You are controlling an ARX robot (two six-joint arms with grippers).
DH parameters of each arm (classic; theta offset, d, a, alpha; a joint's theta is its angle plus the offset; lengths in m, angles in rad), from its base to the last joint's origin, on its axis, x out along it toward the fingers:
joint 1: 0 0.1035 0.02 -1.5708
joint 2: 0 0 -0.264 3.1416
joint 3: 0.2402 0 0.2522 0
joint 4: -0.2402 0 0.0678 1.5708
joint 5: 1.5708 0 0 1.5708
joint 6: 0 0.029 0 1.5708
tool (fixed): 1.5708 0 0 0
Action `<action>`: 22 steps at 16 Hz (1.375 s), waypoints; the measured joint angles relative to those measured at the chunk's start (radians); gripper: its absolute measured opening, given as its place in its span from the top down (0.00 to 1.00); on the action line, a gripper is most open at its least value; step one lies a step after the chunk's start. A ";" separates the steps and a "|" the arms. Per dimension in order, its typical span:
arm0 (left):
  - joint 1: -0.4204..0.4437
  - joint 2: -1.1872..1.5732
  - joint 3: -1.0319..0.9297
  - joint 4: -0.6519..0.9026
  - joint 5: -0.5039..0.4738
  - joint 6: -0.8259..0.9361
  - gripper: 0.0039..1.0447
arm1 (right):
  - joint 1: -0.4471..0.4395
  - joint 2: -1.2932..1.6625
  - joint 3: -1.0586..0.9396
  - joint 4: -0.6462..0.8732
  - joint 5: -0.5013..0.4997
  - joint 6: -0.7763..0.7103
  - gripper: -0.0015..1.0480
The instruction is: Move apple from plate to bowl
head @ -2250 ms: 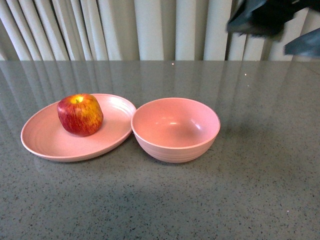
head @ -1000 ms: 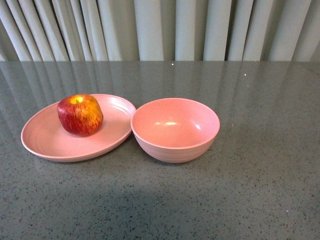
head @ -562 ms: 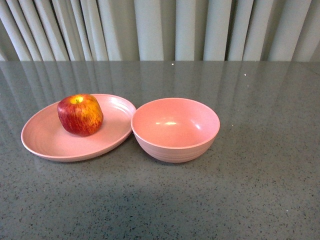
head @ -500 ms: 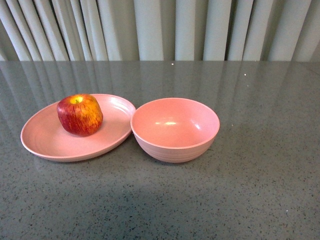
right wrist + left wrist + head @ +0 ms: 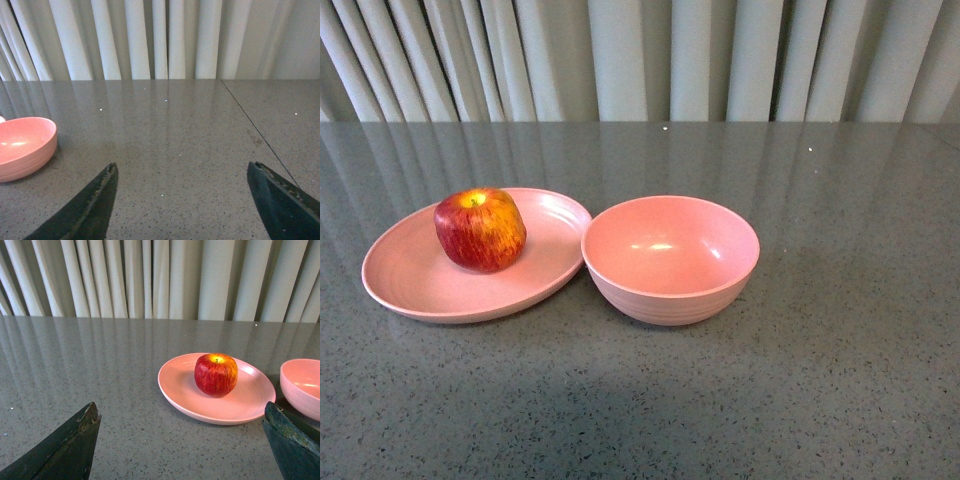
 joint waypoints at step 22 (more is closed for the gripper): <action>-0.144 0.663 0.287 0.231 -0.066 0.021 0.06 | 0.000 0.000 0.000 0.000 0.000 0.000 0.06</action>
